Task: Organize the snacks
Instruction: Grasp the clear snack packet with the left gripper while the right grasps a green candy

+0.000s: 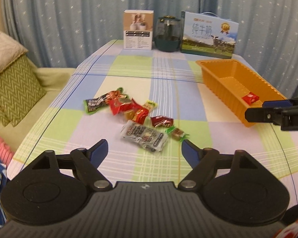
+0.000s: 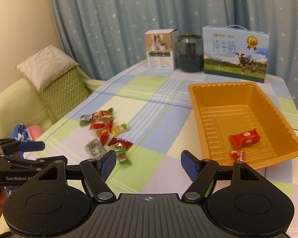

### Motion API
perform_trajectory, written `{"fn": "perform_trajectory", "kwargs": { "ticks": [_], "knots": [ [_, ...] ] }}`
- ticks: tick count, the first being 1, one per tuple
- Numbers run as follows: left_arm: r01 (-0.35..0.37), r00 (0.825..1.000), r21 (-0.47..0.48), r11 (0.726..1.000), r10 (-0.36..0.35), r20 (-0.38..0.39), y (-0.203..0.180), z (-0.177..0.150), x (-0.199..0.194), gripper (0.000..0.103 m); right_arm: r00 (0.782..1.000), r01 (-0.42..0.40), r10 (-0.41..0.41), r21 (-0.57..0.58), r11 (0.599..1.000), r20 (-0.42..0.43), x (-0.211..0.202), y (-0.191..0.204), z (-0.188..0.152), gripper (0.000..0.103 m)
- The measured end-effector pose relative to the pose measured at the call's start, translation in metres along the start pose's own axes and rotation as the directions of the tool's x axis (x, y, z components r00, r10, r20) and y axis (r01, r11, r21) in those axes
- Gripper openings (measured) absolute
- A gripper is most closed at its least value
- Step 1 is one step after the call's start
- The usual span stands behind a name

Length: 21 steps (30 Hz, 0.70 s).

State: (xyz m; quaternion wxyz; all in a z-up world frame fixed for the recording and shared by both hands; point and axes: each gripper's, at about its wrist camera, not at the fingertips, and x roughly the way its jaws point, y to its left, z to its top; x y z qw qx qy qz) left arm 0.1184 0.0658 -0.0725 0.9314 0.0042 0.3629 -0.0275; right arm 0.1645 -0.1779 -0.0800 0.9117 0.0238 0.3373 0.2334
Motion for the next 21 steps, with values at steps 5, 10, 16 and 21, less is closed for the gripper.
{"fn": "perform_trajectory", "kwargs": {
  "ticks": [5,10,16,21],
  "knots": [
    [-0.028,0.999,-0.032,0.999,0.027,-0.023,0.009,-0.004,0.015,0.081,0.999,-0.021,0.019,-0.045,0.999,-0.037,0.026,0.004,0.0,0.072],
    [-0.047,0.998,-0.067,0.997,0.044,-0.033,0.019,-0.004,0.03,0.081,0.995,-0.048,0.041,-0.088,0.995,-0.087,0.06,0.009,0.0,0.071],
    [-0.053,0.998,-0.084,0.995,0.05,-0.041,0.028,-0.005,0.045,0.081,0.987,-0.085,0.066,-0.127,0.988,-0.147,0.103,0.018,-0.004,0.061],
    [-0.055,0.998,-0.095,0.994,0.051,-0.044,0.034,-0.006,0.054,0.081,0.981,-0.115,0.089,-0.146,0.983,-0.173,0.129,0.025,-0.004,0.053]
  ]
}}
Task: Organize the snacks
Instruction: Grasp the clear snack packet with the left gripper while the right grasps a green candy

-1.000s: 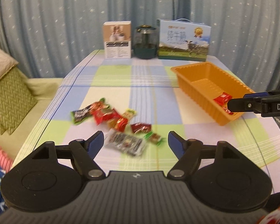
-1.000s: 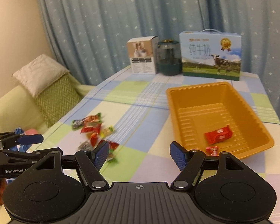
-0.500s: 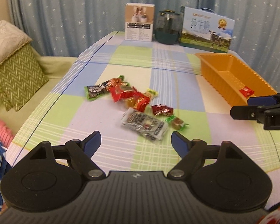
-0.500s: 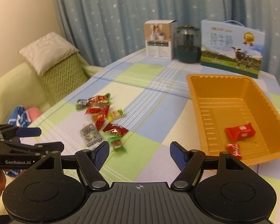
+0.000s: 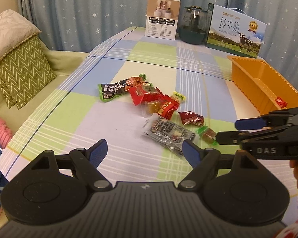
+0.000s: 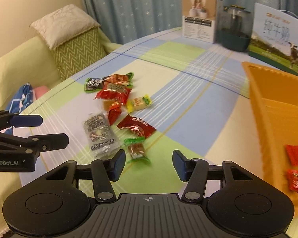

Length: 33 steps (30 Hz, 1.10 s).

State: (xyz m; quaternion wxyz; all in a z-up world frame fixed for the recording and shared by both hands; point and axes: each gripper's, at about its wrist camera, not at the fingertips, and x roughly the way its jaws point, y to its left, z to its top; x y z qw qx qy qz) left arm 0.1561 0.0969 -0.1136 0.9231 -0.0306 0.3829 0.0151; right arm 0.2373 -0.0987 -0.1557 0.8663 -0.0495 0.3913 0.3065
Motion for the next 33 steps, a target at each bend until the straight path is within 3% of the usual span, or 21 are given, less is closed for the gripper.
{"fn": "perform_trajectory", "kwargs": {
  "ticks": [8,10,15,21,28,33],
  "knots": [
    [0.008,1.0,-0.017,1.0,-0.008,-0.011,0.007,-0.003,0.009,0.081,0.999,0.005,-0.008,-0.063,0.998,-0.045,0.029,0.008,0.002,0.036],
    [0.013,1.0,-0.024,1.0,-0.014,-0.012,0.008,-0.004,0.009,0.081,0.999,0.012,-0.016,-0.075,0.997,-0.042,0.03,0.01,0.002,0.02],
    [0.022,1.0,-0.053,0.998,-0.023,-0.017,0.013,-0.005,0.01,0.081,0.999,-0.011,0.008,-0.073,0.997,-0.034,0.028,0.015,0.005,0.02],
    [0.03,0.999,-0.077,0.997,-0.032,-0.021,0.016,-0.005,0.012,0.081,0.985,-0.162,0.15,-0.164,0.973,-0.079,0.024,0.031,-0.001,0.02],
    [0.055,0.998,-0.052,0.997,-0.056,-0.024,0.003,0.003,0.033,0.078,0.995,-0.09,0.086,-0.08,0.993,-0.056,0.016,0.013,-0.005,0.02],
    [0.051,0.998,-0.028,0.998,-0.052,-0.027,-0.013,0.011,0.053,0.061,0.998,-0.053,0.052,-0.028,0.998,-0.039,0.007,-0.003,-0.006,0.02]
  ]
}}
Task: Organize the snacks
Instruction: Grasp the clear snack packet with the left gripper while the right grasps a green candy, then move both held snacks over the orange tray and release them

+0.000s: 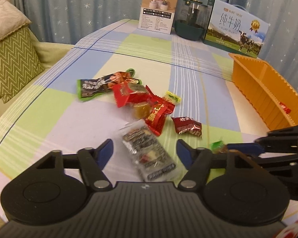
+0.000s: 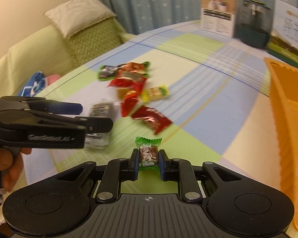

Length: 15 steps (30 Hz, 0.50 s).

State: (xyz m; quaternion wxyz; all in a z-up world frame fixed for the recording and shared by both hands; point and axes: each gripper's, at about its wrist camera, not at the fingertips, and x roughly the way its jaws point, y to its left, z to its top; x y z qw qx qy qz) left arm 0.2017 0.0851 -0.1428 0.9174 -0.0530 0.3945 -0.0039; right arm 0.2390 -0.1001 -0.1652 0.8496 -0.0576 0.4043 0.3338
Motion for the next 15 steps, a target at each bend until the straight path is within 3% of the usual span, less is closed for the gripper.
{"fn": "perform_trajectory", "kwargs": {
  "ticks": [2,7,15],
  "knots": [
    [-0.015,1.0,0.006,1.0,0.015,-0.012,-0.003,0.001,0.007,0.049,1.0,0.007,-0.007,0.013,1.0,0.005,-0.004,-0.005,-0.001,0.02],
    [-0.026,0.999,0.043,0.999,0.026,-0.02,-0.006,-0.003,0.008,0.036,1.0,0.022,-0.023,0.036,0.999,0.016,-0.01,-0.012,-0.004,0.02],
    [-0.034,0.999,0.07,0.997,0.036,-0.034,-0.007,-0.012,-0.007,0.034,0.999,0.038,-0.041,0.082,0.996,0.035,-0.021,-0.014,-0.008,0.02]
  ]
}}
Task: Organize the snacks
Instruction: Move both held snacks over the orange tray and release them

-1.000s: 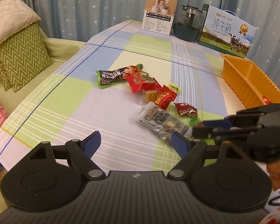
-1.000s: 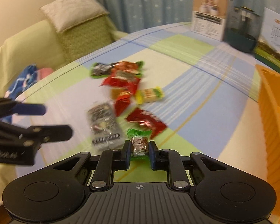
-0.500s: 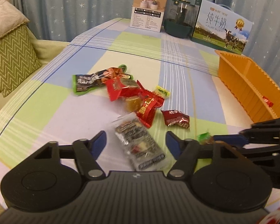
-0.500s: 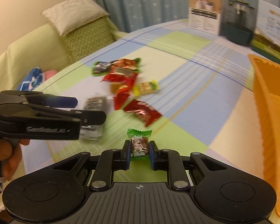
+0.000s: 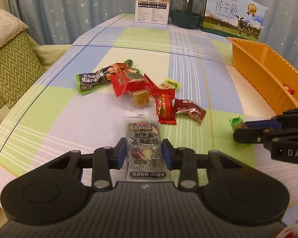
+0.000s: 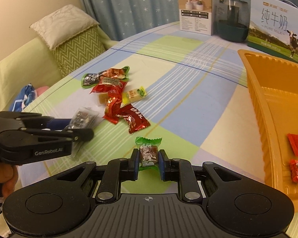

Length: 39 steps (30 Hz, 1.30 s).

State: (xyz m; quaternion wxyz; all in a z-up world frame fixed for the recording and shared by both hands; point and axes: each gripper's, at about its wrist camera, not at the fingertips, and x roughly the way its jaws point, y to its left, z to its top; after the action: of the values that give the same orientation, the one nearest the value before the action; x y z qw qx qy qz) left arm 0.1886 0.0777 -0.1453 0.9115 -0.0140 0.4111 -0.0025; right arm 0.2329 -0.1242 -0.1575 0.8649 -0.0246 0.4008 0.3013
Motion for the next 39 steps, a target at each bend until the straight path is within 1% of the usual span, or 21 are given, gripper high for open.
{"fn": "perform_trajectory", "kwargs": {
  "ticks": [9,14,18,22,27,39],
  "knots": [
    [0.003,1.0,-0.003,1.0,-0.003,0.025,-0.005,0.006,-0.035,0.034,0.998,0.019,-0.021,0.034,0.999,0.061,-0.036,0.005,0.008,0.02],
    [0.022,0.999,0.011,1.0,-0.022,0.049,-0.017,0.016,-0.058,0.034,0.994,0.029,-0.035,0.059,0.998,0.106,-0.066,0.006,0.014,0.02],
    [0.039,0.997,0.038,0.999,-0.042,0.07,-0.033,0.029,-0.073,0.034,0.989,0.051,-0.063,0.086,0.995,0.134,-0.09,-0.001,0.018,0.02],
    [0.062,0.994,0.066,0.996,-0.068,0.09,-0.054,0.041,-0.086,0.034,0.984,0.076,-0.094,0.118,0.99,0.151,-0.114,-0.014,0.018,0.02],
    [0.113,0.987,0.093,0.989,-0.123,0.099,-0.088,0.053,-0.094,0.034,0.975,0.121,-0.146,0.153,0.981,0.165,-0.143,-0.037,0.014,0.02],
    [0.228,0.964,0.132,0.965,-0.243,0.106,-0.17,0.07,-0.097,0.034,0.946,0.234,-0.271,0.204,0.951,0.177,-0.192,-0.084,-0.002,0.02]
  ]
}}
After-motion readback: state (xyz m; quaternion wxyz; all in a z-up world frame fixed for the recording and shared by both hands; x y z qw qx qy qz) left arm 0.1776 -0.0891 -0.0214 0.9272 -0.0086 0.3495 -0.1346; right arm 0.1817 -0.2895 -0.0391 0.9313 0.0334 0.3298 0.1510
